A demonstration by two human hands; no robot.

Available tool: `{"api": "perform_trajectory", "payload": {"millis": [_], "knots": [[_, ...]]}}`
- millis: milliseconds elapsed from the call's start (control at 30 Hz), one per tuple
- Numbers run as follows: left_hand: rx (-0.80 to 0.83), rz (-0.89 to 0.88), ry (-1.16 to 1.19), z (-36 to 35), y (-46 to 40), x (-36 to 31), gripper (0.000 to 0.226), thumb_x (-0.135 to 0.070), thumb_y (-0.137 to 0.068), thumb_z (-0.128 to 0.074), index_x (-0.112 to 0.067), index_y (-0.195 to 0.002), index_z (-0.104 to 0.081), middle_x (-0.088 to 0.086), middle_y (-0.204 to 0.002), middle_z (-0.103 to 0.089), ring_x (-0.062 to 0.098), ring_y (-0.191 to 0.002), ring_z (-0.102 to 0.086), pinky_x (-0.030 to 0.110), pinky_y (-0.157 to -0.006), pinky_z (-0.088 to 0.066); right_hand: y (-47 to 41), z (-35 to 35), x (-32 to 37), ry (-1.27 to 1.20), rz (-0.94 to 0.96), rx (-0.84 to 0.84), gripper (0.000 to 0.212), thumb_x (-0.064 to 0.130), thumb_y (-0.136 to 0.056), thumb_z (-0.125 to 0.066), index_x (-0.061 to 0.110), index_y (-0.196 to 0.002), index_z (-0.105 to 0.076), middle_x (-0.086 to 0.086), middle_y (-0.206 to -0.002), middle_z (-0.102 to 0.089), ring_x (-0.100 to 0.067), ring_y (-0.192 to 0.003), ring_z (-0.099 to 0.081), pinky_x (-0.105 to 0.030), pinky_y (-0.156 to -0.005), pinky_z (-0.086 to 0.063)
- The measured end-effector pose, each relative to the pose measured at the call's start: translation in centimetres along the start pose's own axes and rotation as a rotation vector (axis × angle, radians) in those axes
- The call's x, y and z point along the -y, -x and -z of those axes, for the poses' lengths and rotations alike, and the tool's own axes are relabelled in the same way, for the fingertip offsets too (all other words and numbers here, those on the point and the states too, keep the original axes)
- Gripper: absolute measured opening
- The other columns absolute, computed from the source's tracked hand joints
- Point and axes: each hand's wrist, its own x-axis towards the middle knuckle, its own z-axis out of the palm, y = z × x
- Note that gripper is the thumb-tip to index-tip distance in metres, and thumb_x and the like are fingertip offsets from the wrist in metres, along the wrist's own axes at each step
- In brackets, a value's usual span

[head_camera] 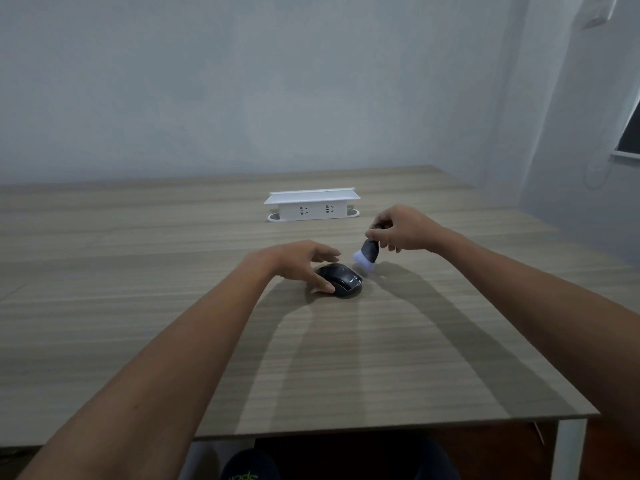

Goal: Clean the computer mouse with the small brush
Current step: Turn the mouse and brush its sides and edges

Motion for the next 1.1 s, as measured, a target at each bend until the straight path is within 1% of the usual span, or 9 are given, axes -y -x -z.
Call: {"api": "perform_trajectory", "payload": {"millis": [133, 267, 400, 567, 733, 833, 967, 1033, 1100], "knots": [[-0.023, 0.001, 0.016, -0.2, 0.2, -0.4, 0.076, -0.039, -0.076, -0.085, -0.02, -0.143, -0.055, -0.004, -0.138, -0.061, 0.015, -0.126, -0.058, 0.033, -0.109, -0.045, -0.1, 0.3, 0.7, -0.004, 0.006, 0.016, 0.021, 0.022, -0.089, -0.065, 0.003, -0.089, -0.075, -0.006, -0.067, -0.068, -0.014, -0.053, -0.06, -0.021, -0.045, -0.048], [-0.081, 0.015, -0.007, -0.6, 0.3, -0.4, 0.067, -0.057, -0.069, -0.083, -0.025, -0.126, -0.069, -0.008, -0.117, -0.071, 0.014, -0.106, -0.065, 0.037, -0.099, -0.052, -0.2, 0.2, 1.4, 0.004, 0.017, 0.013, 0.02, 0.022, -0.089, -0.067, 0.005, -0.088, -0.075, -0.005, -0.067, -0.069, -0.013, -0.053, -0.06, -0.021, -0.045, -0.047], [-0.06, 0.039, 0.043, -0.7, 0.8, 0.4, 0.061, -0.061, -0.066, -0.082, -0.03, -0.118, -0.074, -0.013, -0.105, -0.075, 0.009, -0.099, -0.068, 0.034, -0.095, -0.052, -0.4, 0.0, 2.0, -0.012, 0.028, 0.004, 0.02, 0.021, -0.088, -0.068, 0.002, -0.088, -0.076, -0.004, -0.066, -0.068, -0.013, -0.053, -0.06, -0.019, -0.044, -0.046], [-0.1, 0.056, 0.099, -0.9, 1.0, 0.7, 0.056, -0.058, -0.065, -0.085, -0.028, -0.112, -0.076, -0.01, -0.095, -0.077, 0.012, -0.092, -0.069, 0.031, -0.088, -0.053, -0.8, -0.9, 3.3, -0.109, 0.04, -0.022, 0.021, 0.02, -0.084, -0.071, 0.0, -0.081, -0.073, -0.005, -0.066, -0.066, -0.012, -0.053, -0.058, -0.022, -0.048, -0.047], [-0.123, 0.058, 0.115, -1.1, 0.9, 0.6, 0.05, -0.058, -0.064, -0.085, -0.028, -0.102, -0.078, -0.007, -0.081, -0.073, 0.012, -0.075, -0.061, 0.027, -0.07, -0.044, -0.9, -1.9, 4.9, -0.186, 0.086, 0.012, 0.022, 0.019, -0.085, -0.07, 0.0, -0.076, -0.072, -0.003, -0.063, -0.063, -0.011, -0.053, -0.055, -0.022, -0.048, -0.047], [-0.139, 0.052, 0.13, -1.3, 0.9, 0.7, 0.054, -0.059, -0.062, -0.085, -0.029, -0.105, -0.078, -0.004, -0.087, -0.076, 0.018, -0.082, -0.067, 0.033, -0.077, -0.049, -0.7, -2.2, 4.9, -0.127, 0.078, 0.02, 0.021, 0.02, -0.086, -0.07, 0.001, -0.079, -0.075, -0.003, -0.063, -0.063, -0.011, -0.052, -0.055, -0.021, -0.046, -0.046], [-0.148, 0.051, 0.202, -1.6, 1.0, 0.9, 0.054, -0.058, -0.059, -0.087, -0.029, -0.104, -0.079, -0.004, -0.092, -0.079, 0.02, -0.096, -0.071, 0.04, -0.093, -0.053, -1.1, -1.5, 4.1, 0.102, 0.048, 0.005, 0.02, 0.02, -0.085, -0.069, 0.002, -0.076, -0.075, -0.008, -0.065, -0.066, -0.015, -0.053, -0.053, -0.025, -0.05, -0.044], [-0.157, 0.052, 0.227, -1.8, 1.0, 0.9, 0.053, -0.056, -0.059, -0.088, -0.028, -0.103, -0.08, -0.005, -0.092, -0.08, 0.019, -0.096, -0.072, 0.04, -0.095, -0.053, -1.1, -1.6, 4.4, 0.173, 0.067, 0.004, 0.022, 0.019, -0.083, -0.069, -0.002, -0.078, -0.075, -0.012, -0.068, -0.069, -0.016, -0.055, -0.051, -0.026, -0.053, -0.04], [-0.155, 0.055, 0.241, -1.9, 1.0, 0.8, 0.05, -0.054, -0.061, -0.088, -0.027, -0.102, -0.08, -0.002, -0.092, -0.08, 0.021, -0.093, -0.072, 0.038, -0.092, -0.053, -1.1, -2.0, 5.2, 0.156, 0.11, 0.01, 0.023, 0.02, -0.084, -0.069, -0.001, -0.076, -0.075, -0.012, -0.066, -0.069, -0.015, -0.053, -0.051, -0.024, -0.05, -0.041]]}}
